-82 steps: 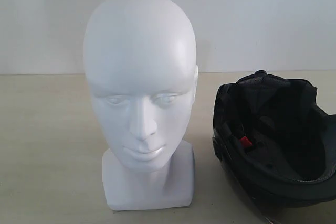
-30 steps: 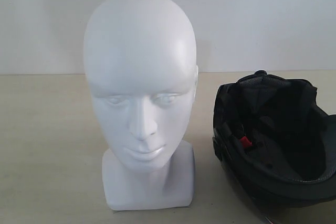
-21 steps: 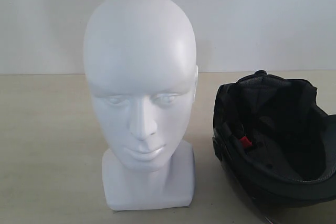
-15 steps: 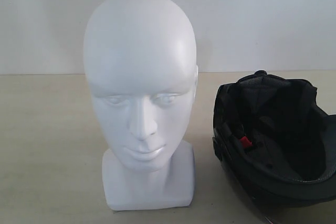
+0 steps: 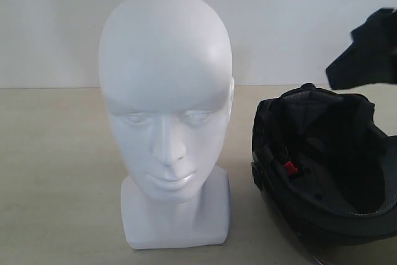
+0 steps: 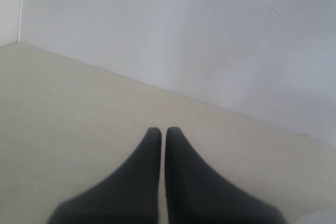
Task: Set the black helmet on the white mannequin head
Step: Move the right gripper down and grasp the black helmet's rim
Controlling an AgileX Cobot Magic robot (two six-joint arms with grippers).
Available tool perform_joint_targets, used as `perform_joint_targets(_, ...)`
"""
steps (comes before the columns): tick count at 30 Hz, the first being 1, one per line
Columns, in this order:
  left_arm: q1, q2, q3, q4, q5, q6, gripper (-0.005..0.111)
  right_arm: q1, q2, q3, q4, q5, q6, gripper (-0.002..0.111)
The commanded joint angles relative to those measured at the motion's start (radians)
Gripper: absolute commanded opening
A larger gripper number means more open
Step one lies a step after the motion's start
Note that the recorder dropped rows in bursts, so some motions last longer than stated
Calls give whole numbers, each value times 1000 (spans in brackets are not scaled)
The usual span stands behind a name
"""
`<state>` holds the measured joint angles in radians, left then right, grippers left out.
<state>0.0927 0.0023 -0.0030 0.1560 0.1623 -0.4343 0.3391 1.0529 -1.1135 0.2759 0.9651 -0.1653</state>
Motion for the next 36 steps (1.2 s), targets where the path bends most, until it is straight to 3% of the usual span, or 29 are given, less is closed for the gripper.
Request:
perform_joint_targets(1, 3, -2, 3, 1, -5, 3, 4, 2, 66, 58, 6, -69, -15, 53)
perform_joint_targets(16, 3, -2, 3, 1, -5, 3, 4, 91, 325, 69, 111, -211, -98, 53)
perform_joint_targets(19, 3, -2, 3, 1, -5, 3, 4, 91, 382, 69, 107, -202, -94, 72)
perform_joint_targets(36, 3, -2, 3, 1, -5, 3, 4, 91, 471, 78, 20, -187, 8, 71)
